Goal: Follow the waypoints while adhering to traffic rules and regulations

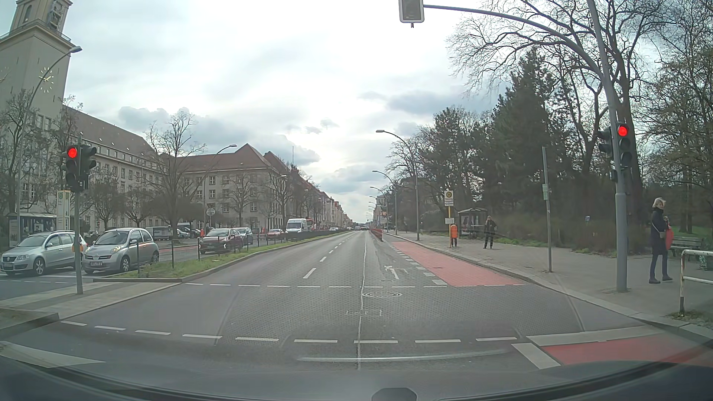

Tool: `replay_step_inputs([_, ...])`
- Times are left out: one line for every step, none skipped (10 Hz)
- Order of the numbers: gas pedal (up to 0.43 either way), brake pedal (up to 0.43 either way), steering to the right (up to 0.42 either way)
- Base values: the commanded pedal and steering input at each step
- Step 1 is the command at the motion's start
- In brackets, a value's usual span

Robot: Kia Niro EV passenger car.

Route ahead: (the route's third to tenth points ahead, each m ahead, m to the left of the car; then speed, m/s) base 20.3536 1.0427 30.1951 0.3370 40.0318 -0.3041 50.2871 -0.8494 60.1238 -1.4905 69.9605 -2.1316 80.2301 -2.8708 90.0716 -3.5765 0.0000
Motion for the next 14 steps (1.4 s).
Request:
replay_step_inputs([0.000, 0.323, -0.008])
replay_step_inputs([0.000, 0.323, -0.008])
replay_step_inputs([0.000, 0.323, -0.008])
replay_step_inputs([0.000, 0.323, -0.008])
replay_step_inputs([0.000, 0.323, -0.008])
replay_step_inputs([0.000, 0.323, -0.008])
replay_step_inputs([0.000, 0.323, -0.008])
replay_step_inputs([0.000, 0.323, -0.008])
replay_step_inputs([0.000, 0.323, -0.008])
replay_step_inputs([0.000, 0.323, -0.008])
replay_step_inputs([0.000, 0.323, -0.008])
replay_step_inputs([0.000, 0.323, -0.008])
replay_step_inputs([0.000, 0.329, -0.008])
replay_step_inputs([0.000, 0.323, -0.008])
